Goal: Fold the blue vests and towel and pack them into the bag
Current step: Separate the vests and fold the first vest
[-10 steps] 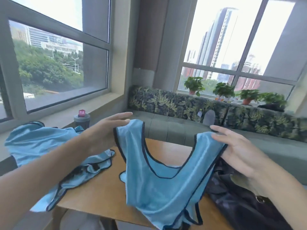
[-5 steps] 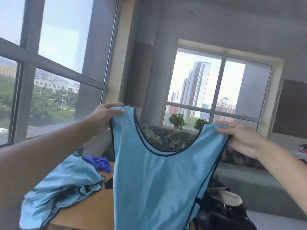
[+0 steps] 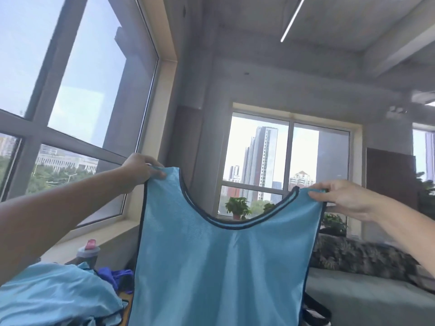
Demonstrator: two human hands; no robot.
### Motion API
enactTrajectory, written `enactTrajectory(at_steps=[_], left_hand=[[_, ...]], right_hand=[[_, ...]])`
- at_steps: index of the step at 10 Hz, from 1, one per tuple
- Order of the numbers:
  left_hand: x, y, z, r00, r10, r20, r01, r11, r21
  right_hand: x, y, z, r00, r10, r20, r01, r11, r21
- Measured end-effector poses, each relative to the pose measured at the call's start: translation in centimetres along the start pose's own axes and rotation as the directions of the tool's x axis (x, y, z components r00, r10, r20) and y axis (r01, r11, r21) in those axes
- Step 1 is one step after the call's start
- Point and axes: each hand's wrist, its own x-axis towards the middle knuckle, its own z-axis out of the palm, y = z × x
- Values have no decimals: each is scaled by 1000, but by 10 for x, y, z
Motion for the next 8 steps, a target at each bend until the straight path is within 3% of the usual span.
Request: enactTrajectory(at_steps=[1, 2, 3, 5, 6, 7, 8], left_hand=[[2, 7, 2, 1000, -14, 16, 13, 999, 52], [1, 13, 7, 999, -38, 39, 32, 991, 133], [1, 20, 9, 999, -22, 30, 12, 958, 286], [-3, 35, 9, 982, -77, 171, -20, 863, 506], [-6, 42, 9, 957, -158, 244, -15, 811, 584], [-5, 44, 5, 939, -213, 270, 1, 787, 617], [-2, 31, 5, 909, -232, 347, -12, 816, 578]], right_hand=[[-2, 0, 2, 999, -37, -31, 29, 973, -227], [-1, 1, 6, 981, -165, -103, 70, 792, -607], [-4, -2, 14, 943, -306, -128, 109, 650, -752], [-2, -14, 29, 969, -222, -112, 45, 600, -799], [1, -19, 39, 975, -167, -146, 1, 661, -751], [4, -21, 46, 974, -148, -174, -18, 711, -703], [5, -19, 53, 972, -177, -151, 6, 668, -744]])
